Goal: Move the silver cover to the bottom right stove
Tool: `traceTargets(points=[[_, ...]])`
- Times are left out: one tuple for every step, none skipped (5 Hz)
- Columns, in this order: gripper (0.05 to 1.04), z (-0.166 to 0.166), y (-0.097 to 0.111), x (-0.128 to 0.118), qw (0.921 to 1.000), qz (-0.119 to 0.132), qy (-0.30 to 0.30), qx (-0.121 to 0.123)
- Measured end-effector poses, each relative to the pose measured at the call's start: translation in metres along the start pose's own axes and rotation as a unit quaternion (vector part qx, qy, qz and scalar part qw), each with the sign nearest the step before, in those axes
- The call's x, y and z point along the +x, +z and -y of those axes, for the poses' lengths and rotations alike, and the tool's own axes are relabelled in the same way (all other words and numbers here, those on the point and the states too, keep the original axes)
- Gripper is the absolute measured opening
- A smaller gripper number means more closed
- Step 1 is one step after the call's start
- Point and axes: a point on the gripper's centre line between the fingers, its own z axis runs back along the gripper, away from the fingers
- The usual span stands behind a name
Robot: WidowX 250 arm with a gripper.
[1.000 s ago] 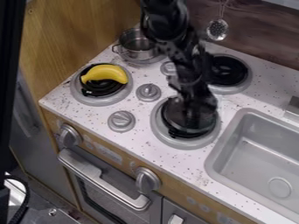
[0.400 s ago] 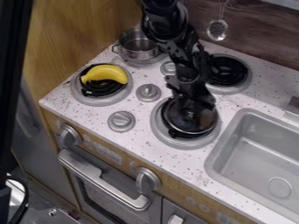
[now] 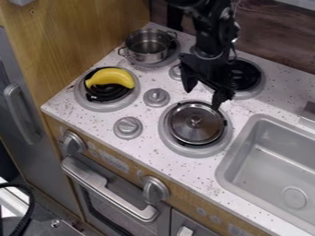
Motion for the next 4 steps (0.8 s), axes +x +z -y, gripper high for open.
traceTargets(points=[[0.997, 0.0036, -0.0035, -0.0079, 0.999, -0.01, 0.043, -0.01], [0.997, 0.0033, -0.0041, -0.0078, 0.9989, -0.009, 0.045, -0.011], [0.997, 0.0038, -0.004, -0.0077, 0.9989, -0.009, 0.044, -0.011], [0.997, 0.0032, -0.0036, -0.0075, 0.9989, -0.008, 0.045, -0.01]])
